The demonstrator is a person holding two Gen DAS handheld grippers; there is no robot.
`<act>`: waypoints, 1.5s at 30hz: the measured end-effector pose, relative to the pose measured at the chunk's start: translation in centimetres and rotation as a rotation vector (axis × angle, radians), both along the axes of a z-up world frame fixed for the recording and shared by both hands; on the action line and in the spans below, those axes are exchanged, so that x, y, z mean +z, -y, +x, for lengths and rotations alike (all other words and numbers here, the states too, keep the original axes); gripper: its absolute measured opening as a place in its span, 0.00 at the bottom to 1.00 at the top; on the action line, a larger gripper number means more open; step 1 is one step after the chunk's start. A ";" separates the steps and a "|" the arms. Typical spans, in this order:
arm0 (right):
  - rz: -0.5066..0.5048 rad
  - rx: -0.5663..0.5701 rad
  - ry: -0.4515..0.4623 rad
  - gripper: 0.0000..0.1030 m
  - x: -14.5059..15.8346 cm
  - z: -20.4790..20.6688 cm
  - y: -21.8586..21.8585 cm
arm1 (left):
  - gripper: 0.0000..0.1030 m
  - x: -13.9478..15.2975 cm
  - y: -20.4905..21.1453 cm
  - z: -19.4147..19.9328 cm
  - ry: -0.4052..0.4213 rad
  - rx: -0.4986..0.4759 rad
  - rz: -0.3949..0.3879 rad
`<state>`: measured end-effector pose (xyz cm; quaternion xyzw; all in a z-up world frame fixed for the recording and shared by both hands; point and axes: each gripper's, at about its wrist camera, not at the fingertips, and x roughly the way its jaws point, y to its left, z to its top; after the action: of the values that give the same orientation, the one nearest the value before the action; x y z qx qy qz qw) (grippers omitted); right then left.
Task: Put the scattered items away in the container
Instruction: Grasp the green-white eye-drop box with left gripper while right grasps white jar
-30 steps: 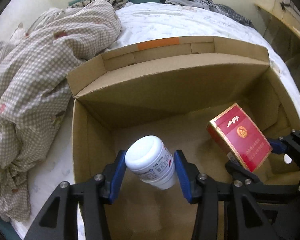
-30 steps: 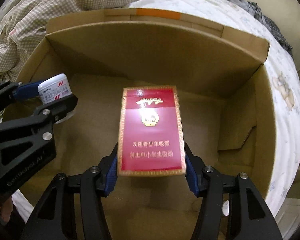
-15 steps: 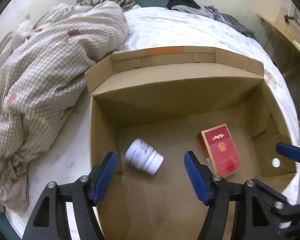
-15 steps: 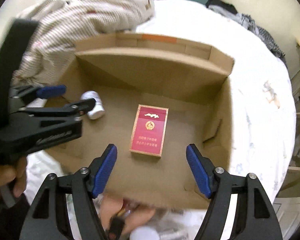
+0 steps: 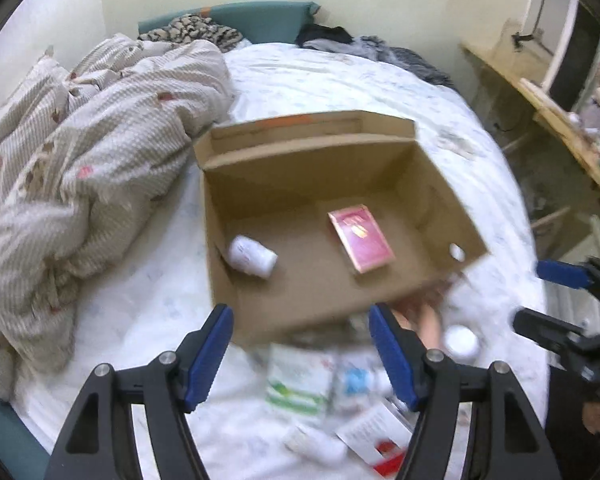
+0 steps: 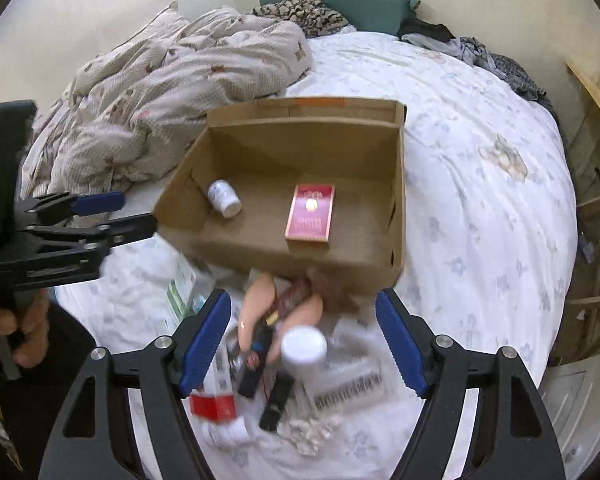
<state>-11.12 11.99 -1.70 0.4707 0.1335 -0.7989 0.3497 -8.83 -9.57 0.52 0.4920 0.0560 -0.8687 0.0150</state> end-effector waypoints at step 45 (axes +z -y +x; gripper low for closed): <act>-0.147 -0.038 0.218 0.42 -3.2 -2.6 -1.8 | 0.56 -11.8 0.5 -3.9 0.387 -0.005 0.057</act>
<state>-13.76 13.83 -4.87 0.5302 0.0268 -0.7572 0.3805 -12.69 -10.11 -11.29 0.6502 0.0757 -0.7560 0.0093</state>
